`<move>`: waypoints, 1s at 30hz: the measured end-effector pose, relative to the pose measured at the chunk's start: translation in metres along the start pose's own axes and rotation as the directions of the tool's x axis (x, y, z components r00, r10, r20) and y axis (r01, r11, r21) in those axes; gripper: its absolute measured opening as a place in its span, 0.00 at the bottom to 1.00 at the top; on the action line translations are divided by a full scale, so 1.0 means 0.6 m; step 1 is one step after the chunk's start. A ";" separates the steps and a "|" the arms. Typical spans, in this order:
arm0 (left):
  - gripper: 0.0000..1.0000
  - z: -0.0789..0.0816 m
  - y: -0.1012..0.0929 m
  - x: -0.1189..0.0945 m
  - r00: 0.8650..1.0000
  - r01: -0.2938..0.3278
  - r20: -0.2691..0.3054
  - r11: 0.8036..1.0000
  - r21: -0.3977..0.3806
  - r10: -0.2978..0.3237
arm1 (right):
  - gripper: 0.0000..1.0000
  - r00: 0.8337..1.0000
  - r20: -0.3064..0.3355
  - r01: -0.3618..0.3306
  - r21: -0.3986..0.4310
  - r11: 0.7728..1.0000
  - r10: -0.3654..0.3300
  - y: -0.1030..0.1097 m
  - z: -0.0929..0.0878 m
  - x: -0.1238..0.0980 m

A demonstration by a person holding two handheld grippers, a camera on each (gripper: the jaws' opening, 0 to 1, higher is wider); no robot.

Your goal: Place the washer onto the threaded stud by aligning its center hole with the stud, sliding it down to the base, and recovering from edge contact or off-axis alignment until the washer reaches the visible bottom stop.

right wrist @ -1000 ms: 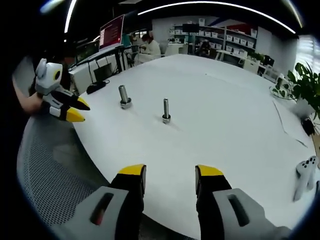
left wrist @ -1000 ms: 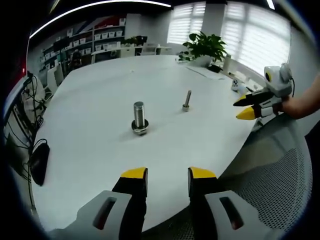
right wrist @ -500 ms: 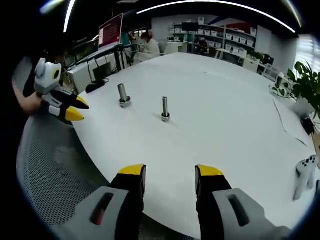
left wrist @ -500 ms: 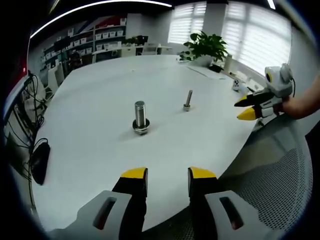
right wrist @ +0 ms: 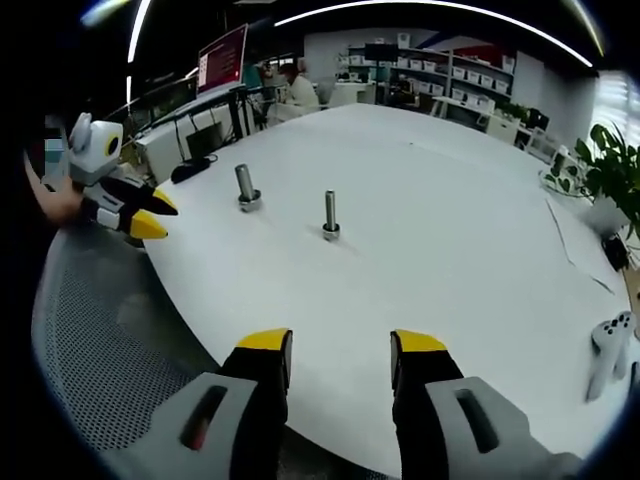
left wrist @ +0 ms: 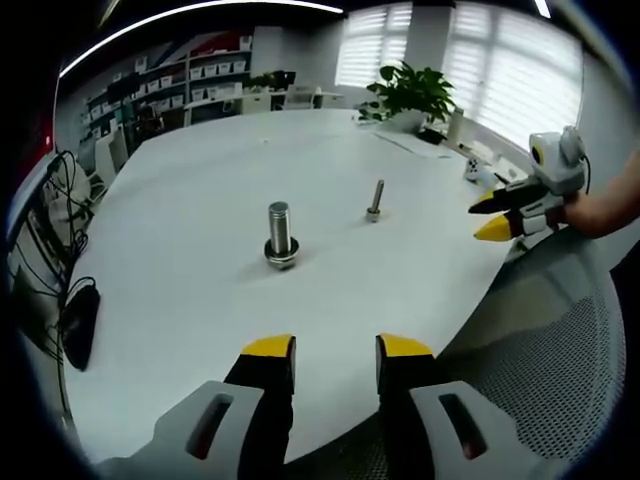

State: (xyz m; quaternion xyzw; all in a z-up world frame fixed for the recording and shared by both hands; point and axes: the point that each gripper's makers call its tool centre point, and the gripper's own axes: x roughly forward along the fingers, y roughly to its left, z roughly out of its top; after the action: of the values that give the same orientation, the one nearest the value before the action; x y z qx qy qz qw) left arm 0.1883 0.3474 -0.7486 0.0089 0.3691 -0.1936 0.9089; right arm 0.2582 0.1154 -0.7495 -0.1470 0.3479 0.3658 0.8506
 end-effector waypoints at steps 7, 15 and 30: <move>0.30 0.001 0.001 0.000 1.000 -0.003 0.002 1.000 -0.001 0.003 | 0.42 1.000 -0.001 0.002 -0.001 1.000 -0.002 -0.001 0.000 0.000; 0.30 0.002 0.002 -0.001 1.000 -0.005 0.005 1.000 -0.003 0.005 | 0.42 1.000 0.001 0.003 0.000 1.000 -0.003 -0.002 0.000 0.001; 0.30 0.003 0.001 0.001 1.000 -0.005 0.006 1.000 -0.001 0.005 | 0.42 1.000 -0.002 0.008 0.000 1.000 -0.008 -0.006 -0.001 0.001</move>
State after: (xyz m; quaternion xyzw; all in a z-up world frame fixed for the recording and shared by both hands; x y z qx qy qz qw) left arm 0.1900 0.3472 -0.7478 0.0087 0.3666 -0.1912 0.9105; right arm 0.2612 0.1130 -0.7503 -0.1487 0.3481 0.3622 0.8518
